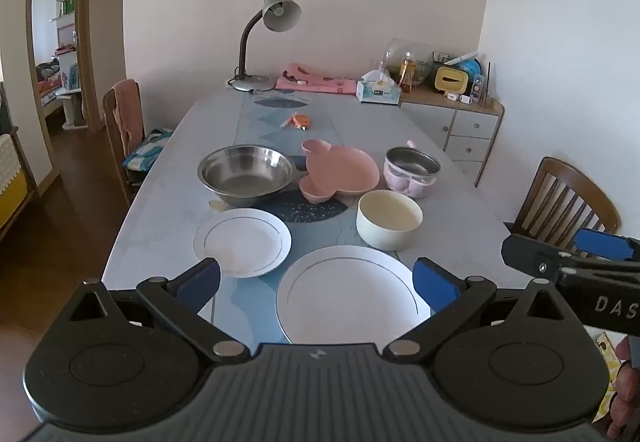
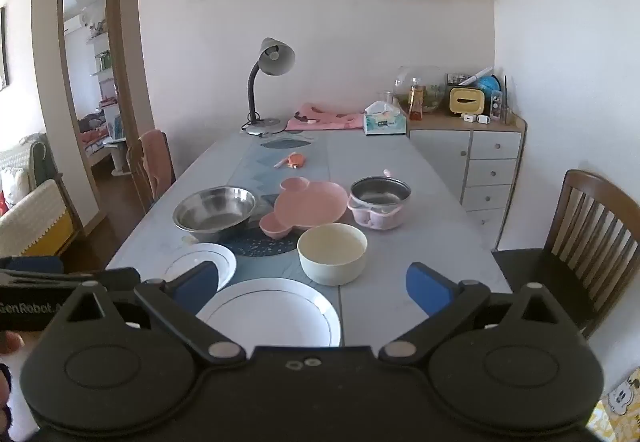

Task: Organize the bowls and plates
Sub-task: 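Move both tools toward the white plates on the table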

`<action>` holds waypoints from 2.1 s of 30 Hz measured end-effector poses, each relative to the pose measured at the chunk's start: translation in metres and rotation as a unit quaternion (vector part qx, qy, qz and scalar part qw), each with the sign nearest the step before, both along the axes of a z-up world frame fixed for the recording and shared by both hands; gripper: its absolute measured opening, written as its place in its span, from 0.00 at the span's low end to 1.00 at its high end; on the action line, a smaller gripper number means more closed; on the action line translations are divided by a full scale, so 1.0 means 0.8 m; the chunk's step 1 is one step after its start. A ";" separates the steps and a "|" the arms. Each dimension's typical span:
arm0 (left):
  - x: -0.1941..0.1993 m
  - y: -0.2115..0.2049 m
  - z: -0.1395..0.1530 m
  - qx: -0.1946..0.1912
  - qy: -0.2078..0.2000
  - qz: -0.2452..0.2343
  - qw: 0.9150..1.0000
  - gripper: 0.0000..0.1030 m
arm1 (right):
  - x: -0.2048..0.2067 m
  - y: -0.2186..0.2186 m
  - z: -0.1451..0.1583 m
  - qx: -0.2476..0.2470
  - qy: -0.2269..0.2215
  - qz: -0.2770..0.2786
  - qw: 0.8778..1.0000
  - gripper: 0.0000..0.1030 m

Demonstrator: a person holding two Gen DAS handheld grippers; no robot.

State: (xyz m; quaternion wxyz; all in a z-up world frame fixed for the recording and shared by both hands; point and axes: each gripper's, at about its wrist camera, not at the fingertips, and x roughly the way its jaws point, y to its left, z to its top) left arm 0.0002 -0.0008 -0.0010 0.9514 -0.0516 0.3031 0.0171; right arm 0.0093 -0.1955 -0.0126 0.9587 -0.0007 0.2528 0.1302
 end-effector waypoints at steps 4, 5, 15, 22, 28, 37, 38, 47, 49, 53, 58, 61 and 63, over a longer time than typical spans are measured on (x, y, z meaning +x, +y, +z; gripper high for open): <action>0.001 -0.001 -0.001 -0.007 0.007 0.005 1.000 1.00 | -0.001 -0.005 -0.001 0.016 0.006 0.001 1.000 0.98; 0.001 -0.002 0.000 -0.006 0.006 0.008 1.000 1.00 | -0.002 -0.005 0.000 0.016 0.004 0.001 1.000 0.98; -0.006 -0.001 0.002 -0.022 0.005 -0.007 1.000 1.00 | -0.018 -0.009 0.010 0.010 -0.008 -0.003 1.000 1.00; -0.009 -0.010 0.004 -0.009 0.001 -0.008 1.000 1.00 | -0.017 -0.008 0.008 0.002 -0.006 -0.011 1.000 1.00; -0.011 -0.002 0.002 -0.035 0.007 -0.006 0.999 1.00 | -0.017 -0.007 0.006 -0.004 0.000 -0.003 1.000 1.00; -0.013 0.000 0.005 -0.041 0.010 -0.003 0.999 1.00 | -0.018 -0.010 0.003 0.002 0.003 -0.003 1.000 1.00; -0.013 0.000 0.005 -0.039 0.011 -0.004 0.999 1.00 | -0.018 -0.010 0.003 0.001 0.002 -0.002 1.000 1.00; -0.015 0.000 0.007 -0.032 0.007 0.002 0.999 1.00 | -0.022 -0.007 0.006 -0.005 -0.004 0.002 1.000 1.00; -0.016 0.000 0.008 -0.030 0.003 -0.001 1.000 1.00 | -0.022 -0.007 0.007 -0.004 -0.005 0.000 1.000 1.00; -0.018 -0.001 0.009 -0.024 0.000 0.000 1.000 1.00 | -0.024 -0.005 0.008 -0.007 -0.007 -0.002 1.000 1.00; -0.018 0.000 0.009 -0.024 -0.003 -0.006 1.000 1.00 | -0.024 -0.004 0.010 -0.008 -0.009 -0.001 1.000 1.00; -0.018 0.001 0.010 -0.021 -0.001 -0.004 1.000 1.00 | -0.027 -0.001 0.012 -0.010 -0.014 0.000 1.000 1.00; -0.017 0.005 0.009 -0.029 0.002 -0.002 1.000 1.00 | -0.027 0.000 0.014 -0.011 -0.015 0.002 1.000 1.00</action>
